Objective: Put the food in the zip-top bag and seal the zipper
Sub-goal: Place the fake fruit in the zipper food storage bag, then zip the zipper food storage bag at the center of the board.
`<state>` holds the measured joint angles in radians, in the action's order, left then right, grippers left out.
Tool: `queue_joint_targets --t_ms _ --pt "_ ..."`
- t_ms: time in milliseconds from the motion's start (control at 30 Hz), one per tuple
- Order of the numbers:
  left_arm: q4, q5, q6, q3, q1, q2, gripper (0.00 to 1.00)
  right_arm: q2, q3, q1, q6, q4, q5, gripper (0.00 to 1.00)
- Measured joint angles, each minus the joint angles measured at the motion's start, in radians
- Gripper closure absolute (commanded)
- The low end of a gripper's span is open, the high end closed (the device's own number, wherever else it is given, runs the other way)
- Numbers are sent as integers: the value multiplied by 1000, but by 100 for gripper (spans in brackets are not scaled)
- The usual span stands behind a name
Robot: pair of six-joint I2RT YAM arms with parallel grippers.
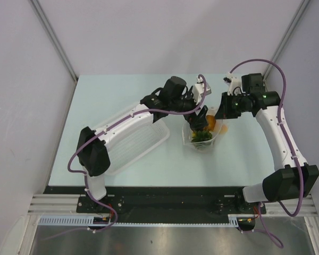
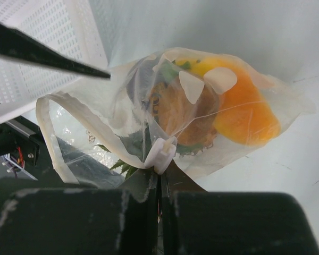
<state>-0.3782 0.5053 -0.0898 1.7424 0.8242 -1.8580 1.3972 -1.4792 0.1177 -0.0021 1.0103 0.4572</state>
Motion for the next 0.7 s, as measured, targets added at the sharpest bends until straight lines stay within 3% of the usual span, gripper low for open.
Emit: queue_joint_targets --t_ms 300,700 --pt "40 147 154 2 13 -37 10 -16 38 19 120 -58 -73 100" --pt "78 116 232 1 35 -59 12 30 31 69 315 -89 -218 100"
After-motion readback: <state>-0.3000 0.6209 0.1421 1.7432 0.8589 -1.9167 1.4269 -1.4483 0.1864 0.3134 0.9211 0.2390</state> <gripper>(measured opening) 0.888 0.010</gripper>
